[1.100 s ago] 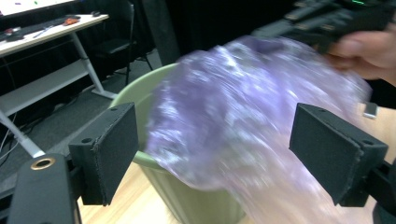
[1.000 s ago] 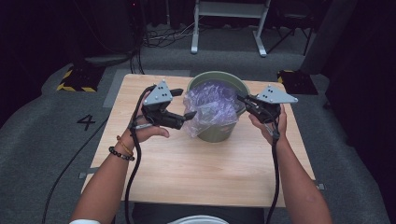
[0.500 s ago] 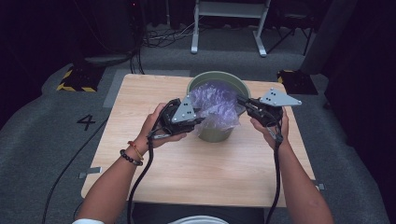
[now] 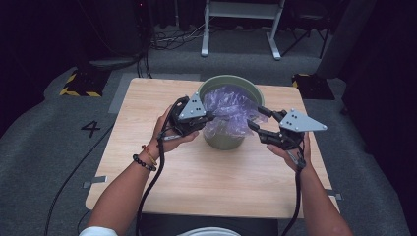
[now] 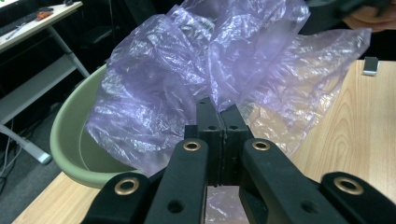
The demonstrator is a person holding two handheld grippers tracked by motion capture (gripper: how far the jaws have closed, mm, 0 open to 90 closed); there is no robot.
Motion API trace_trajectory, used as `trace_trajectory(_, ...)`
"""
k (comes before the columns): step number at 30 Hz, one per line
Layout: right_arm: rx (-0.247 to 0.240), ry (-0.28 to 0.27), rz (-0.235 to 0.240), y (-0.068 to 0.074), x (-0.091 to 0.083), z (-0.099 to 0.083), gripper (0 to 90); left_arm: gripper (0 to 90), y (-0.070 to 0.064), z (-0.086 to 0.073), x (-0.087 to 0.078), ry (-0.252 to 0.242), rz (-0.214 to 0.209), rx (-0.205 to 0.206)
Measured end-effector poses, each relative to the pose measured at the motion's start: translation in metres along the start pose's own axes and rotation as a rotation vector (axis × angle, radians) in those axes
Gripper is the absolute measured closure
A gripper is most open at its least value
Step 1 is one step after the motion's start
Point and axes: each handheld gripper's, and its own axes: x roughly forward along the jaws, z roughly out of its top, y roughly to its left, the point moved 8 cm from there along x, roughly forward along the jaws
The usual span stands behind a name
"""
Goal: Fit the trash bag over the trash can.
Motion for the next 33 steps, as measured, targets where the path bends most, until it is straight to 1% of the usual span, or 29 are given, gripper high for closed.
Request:
trace_trajectory(1,-0.008,-0.008,-0.008,0.004,-0.005,-0.001,43.0,89.6,0.0,0.0,0.0,-0.003,-0.002,-0.008)
trace_trajectory(3,-0.03,-0.01,-0.023,0.008,-0.011,-0.003,42.0,89.6,0.002,0.0,-0.001,-0.007,0.01,-0.024)
trace_trajectory(4,-0.03,-0.01,-0.023,0.008,-0.011,-0.003,42.0,89.6,0.002,0.0,-0.001,-0.007,0.01,-0.024)
trace_trajectory(5,-0.039,-0.013,-0.033,0.01,-0.014,-0.003,41.3,89.6,0.003,0.0,-0.001,-0.006,0.018,-0.029)
trace_trajectory(7,-0.053,-0.035,-0.02,0.016,-0.021,-0.003,40.0,89.7,0.005,-0.001,-0.001,-0.005,0.027,-0.035)
trace_trajectory(10,-0.088,-0.063,-0.026,0.023,-0.029,0.002,38.5,89.8,0.011,-0.002,-0.001,0.002,0.047,-0.055)
trace_trajectory(12,-0.1,-0.055,-0.028,0.023,-0.03,0.003,37.4,89.8,0.013,-0.003,-0.001,0.003,0.054,-0.063)
trace_trajectory(13,-0.103,-0.053,-0.032,0.021,-0.03,0.004,37.3,89.8,0.017,-0.004,-0.001,-0.001,0.054,-0.077)
trace_trajectory(14,-0.1,-0.052,-0.036,0.019,-0.03,0.004,37.3,89.8,0.017,-0.004,-0.001,-0.001,0.054,-0.077)
trace_trajectory(15,-0.1,-0.052,-0.036,0.019,-0.03,0.004,37.3,89.8,0.019,-0.006,-0.002,0.0,0.051,-0.092)
trace_trajectory(16,-0.093,-0.057,-0.05,0.013,-0.033,0.005,35.6,89.8,0.022,-0.007,-0.002,0.007,0.062,-0.095)
trace_trajectory(17,-0.088,-0.057,-0.048,0.011,-0.033,0.005,35.6,89.8,0.024,-0.008,-0.001,0.011,0.071,-0.093)
trace_trajectory(18,-0.088,-0.057,-0.048,0.011,-0.033,0.005,35.6,89.8,0.026,-0.01,-0.001,0.016,0.077,-0.101)
trace_trajectory(19,-0.099,-0.057,-0.047,0.014,-0.032,0.006,35.7,89.8,0.028,-0.012,0.0,0.013,0.073,-0.117)
trace_trajectory(20,-0.099,-0.057,-0.047,0.014,-0.032,0.006,35.7,89.8,0.028,-0.012,0.0,0.013,0.073,-0.117)
trace_trajectory(21,-0.142,-0.054,-0.019,0.026,-0.029,0.006,39.0,89.8,0.028,-0.012,0.001,0.011,0.071,-0.118)
trace_trajectory(22,-0.142,-0.054,-0.019,0.026,-0.029,0.006,39.0,89.8,0.027,-0.012,0.001,0.01,0.068,-0.119)
trace_trajectory(23,-0.171,-0.062,0.021,0.039,-0.024,0.006,41.0,89.8,0.024,-0.01,0.003,0.008,0.063,-0.117)
trace_trajectory(24,-0.171,-0.062,0.021,0.039,-0.024,0.006,41.0,89.8,0.024,-0.01,0.003,0.008,0.063,-0.117)
trace_trajectory(25,-0.194,-0.048,0.046,0.047,-0.014,0.004,40.3,89.8,0.021,-0.009,0.004,0.008,0.056,-0.112)
trace_trajectory(26,-0.194,-0.048,0.046,0.047,-0.014,0.004,40.3,89.8,0.021,-0.009,0.004,0.008,0.056,-0.112)
trace_trajectory(27,-0.203,-0.026,0.033,0.049,-0.004,0.001,38.3,89.8,0.018,-0.007,0.005,0.002,0.044,-0.11)
trace_trajectory(28,-0.203,-0.026,0.033,0.049,-0.004,0.001,38.3,89.8,0.018,-0.007,0.005,0.002,0.044,-0.11)
trace_trajectory(29,-0.196,-0.025,0.037,0.05,0.0,0.001,37.7,89.8,0.017,-0.007,0.004,-0.001,0.042,-0.108)
trace_trajectory(30,-0.189,-0.019,0.027,0.049,0.006,0.0,37.4,89.8,0.017,-0.006,0.004,-0.004,0.038,-0.111)
trace_trajectory(31,-0.194,-0.007,0.008,0.047,0.011,-0.002,36.8,89.8,0.017,-0.006,0.004,-0.009,0.029,-0.116)
trace_trajectory(32,-0.19,0.015,-0.009,0.044,0.02,-0.005,49.6,89.8,0.017,-0.005,0.003,-0.011,0.029,-0.118)
trace_trajectory(33,-0.189,0.019,-0.007,0.044,0.023,-0.006,64.6,89.8,0.019,-0.005,0.002,-0.019,0.039,-0.123)
